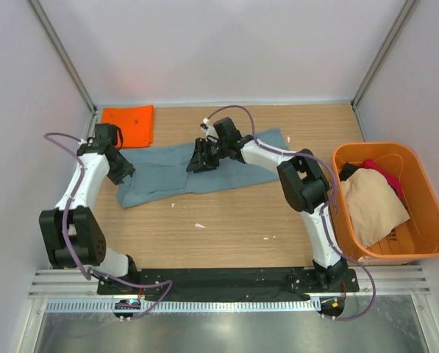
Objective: Fold and stack the t-shirts
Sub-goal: Fold the tshirt
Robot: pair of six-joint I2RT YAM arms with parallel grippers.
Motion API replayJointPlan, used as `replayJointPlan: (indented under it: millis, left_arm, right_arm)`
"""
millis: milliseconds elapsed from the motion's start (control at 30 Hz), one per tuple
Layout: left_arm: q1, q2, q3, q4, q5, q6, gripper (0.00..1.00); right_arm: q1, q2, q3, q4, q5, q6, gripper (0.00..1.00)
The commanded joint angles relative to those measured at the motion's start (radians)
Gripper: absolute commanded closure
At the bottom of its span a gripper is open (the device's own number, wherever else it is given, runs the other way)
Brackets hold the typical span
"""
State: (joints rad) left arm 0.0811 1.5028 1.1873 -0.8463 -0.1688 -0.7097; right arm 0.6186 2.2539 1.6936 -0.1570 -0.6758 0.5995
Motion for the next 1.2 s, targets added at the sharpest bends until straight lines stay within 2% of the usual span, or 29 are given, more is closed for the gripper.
replayJointPlan:
  millis: [0, 33, 167, 333, 400, 567, 667, 833, 967, 1167]
  left_arm:
    - [0.003, -0.03, 0.011, 0.082, 0.061, -0.031, 0.65]
    - [0.0, -0.012, 0.014, 0.11, 0.096, -0.042, 0.67]
    - [-0.021, 0.1, 0.031, 0.159, 0.195, -0.096, 0.73]
    - [-0.032, 0.184, 0.02, 0.233, 0.177, -0.134, 0.73]
    - [-0.032, 0.204, 0.014, 0.242, 0.175, -0.137, 0.73]
    - [-0.03, 0.263, -0.018, 0.239, 0.108, -0.157, 0.72]
    - [-0.027, 0.275, -0.057, 0.211, 0.057, -0.174, 0.7]
    - [0.014, 0.301, -0.077, 0.204, 0.057, -0.146, 0.69]
    - [0.009, 0.263, -0.049, 0.204, 0.065, -0.077, 0.68]
    - [-0.003, 0.059, -0.046, 0.138, 0.06, -0.043, 0.64]
  right_arm:
    - [-0.019, -0.071, 0.093, -0.094, 0.084, -0.099, 0.54]
    - [-0.017, -0.01, 0.194, -0.157, 0.082, -0.105, 0.56]
    - [0.004, 0.104, 0.345, -0.174, 0.091, -0.072, 0.63]
    - [0.027, 0.231, 0.471, -0.156, 0.061, -0.017, 0.64]
    - [0.036, 0.246, 0.471, -0.135, 0.045, 0.026, 0.65]
    - [0.05, 0.245, 0.405, -0.111, 0.055, 0.017, 0.65]
    - [0.046, 0.248, 0.387, -0.154, 0.084, -0.039, 0.66]
    - [0.033, 0.274, 0.423, -0.275, 0.156, -0.168, 0.66]
    - [0.033, 0.27, 0.468, -0.348, 0.183, -0.216, 0.64]
    - [0.046, 0.162, 0.497, -0.409, 0.194, -0.208, 0.59]
